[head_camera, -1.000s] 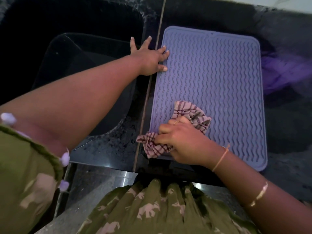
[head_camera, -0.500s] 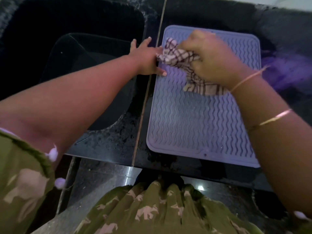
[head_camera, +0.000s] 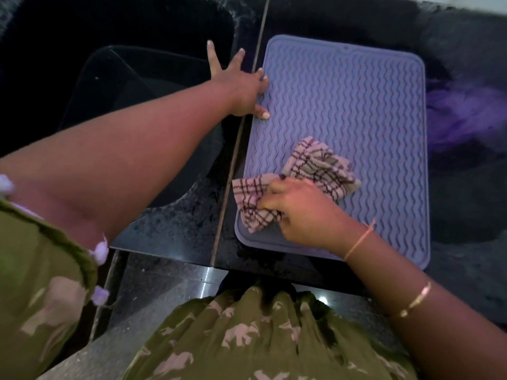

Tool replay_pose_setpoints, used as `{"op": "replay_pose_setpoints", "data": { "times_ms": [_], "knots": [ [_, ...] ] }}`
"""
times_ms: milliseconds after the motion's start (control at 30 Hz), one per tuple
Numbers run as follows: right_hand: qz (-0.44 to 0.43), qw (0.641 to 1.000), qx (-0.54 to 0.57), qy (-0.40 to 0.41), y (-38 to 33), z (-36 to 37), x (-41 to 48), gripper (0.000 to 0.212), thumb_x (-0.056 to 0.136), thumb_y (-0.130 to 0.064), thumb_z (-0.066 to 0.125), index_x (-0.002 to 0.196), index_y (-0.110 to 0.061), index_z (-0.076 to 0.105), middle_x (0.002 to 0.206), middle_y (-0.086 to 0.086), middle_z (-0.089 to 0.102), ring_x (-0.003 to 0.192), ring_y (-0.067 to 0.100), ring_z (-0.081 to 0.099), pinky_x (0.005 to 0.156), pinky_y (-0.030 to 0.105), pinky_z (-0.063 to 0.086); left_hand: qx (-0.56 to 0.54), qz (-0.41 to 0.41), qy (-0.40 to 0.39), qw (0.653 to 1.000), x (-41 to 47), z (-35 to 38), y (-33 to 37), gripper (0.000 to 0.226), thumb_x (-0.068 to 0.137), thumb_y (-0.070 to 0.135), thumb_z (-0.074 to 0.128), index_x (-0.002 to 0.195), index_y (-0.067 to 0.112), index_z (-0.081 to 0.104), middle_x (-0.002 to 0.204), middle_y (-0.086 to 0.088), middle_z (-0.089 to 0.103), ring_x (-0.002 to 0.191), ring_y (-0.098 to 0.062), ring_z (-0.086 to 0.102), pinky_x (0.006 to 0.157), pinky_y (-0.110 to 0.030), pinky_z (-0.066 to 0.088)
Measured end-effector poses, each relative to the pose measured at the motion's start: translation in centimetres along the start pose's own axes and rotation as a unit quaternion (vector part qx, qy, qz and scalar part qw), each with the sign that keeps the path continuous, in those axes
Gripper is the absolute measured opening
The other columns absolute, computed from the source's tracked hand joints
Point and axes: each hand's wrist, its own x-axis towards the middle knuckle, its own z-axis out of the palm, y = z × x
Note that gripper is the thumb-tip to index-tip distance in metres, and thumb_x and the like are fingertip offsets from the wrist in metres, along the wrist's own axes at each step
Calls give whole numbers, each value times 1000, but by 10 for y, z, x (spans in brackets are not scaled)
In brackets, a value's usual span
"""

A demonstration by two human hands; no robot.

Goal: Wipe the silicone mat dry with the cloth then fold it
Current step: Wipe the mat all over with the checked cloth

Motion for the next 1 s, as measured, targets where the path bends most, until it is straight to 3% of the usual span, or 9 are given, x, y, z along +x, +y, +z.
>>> {"op": "replay_pose_setpoints", "data": {
  "times_ms": [167,267,400,500,567,633,700,800,1000],
  "knots": [
    [-35,995,67,-62,-3,8,-18,52,72,-7,56,121,-26,61,118,-4,59,114,19,48,95,32,34,-2,-1,-9,1000,-1,-2,0,81,85,68,40,150,32,8,159,8,5,144,-31,-16,96,-73,-18],
    [-8,970,215,-113,6,-11,-21,43,77,5,55,111,-18,67,111,-11,61,109,8,55,99,30,42,-18,-1,-12,1000,-2,-2,1,81,86,65,41,151,30,7,159,7,3,143,-31,-18,97,-72,-18],
    [76,908,413,3,28,-58,-12,26,89,2,51,93,-20,65,90,-8,67,86,-3,66,72,15,53,-27,3,-12,1000,-4,-2,1,78,89,61,41,151,29,7,160,7,2,143,-31,-18,98,-73,-15],
    [61,936,308,156,39,-88,8,21,90,0,49,97,-15,63,90,-10,62,83,-6,59,70,4,44,-20,2,-11,1000,-4,-3,2,67,95,46,42,151,28,10,160,8,2,143,-32,-17,98,-75,-12],
    [51,957,193,209,41,-94,21,28,86,2,50,104,-13,64,96,-3,57,91,7,53,76,10,41,-12,-2,-16,1000,-3,-4,3,64,97,35,45,151,28,11,159,8,3,143,-32,-18,98,-76,-11],
    [49,981,93,164,39,-84,31,33,82,-3,54,111,-16,62,102,6,53,98,20,51,82,30,44,-8,-2,-19,1000,-3,-5,4,66,96,39,47,151,28,11,159,7,3,143,-33,-18,98,-76,-11],
    [51,997,-15,54,31,-55,34,37,83,-19,58,120,-21,55,108,12,49,103,31,51,86,40,45,-18,-2,-20,1000,-3,-5,4,73,92,54,45,151,28,10,160,7,4,143,-31,-17,99,-73,-13],
    [73,991,-107,43,21,-19,29,54,81,-24,55,133,-22,40,112,15,47,104,36,51,83,41,40,-29,-2,-15,999,-5,-4,3,78,89,60,44,151,28,10,160,5,5,143,-31,-17,99,-72,-15],
    [6,995,-77,56,16,-8,5,51,74,-15,57,125,-20,50,87,3,49,89,28,57,74,33,43,-28,0,-17,999,-4,-3,1,79,86,63,44,150,30,11,159,7,5,143,-31,-17,99,-71,-16]
  ]
}}
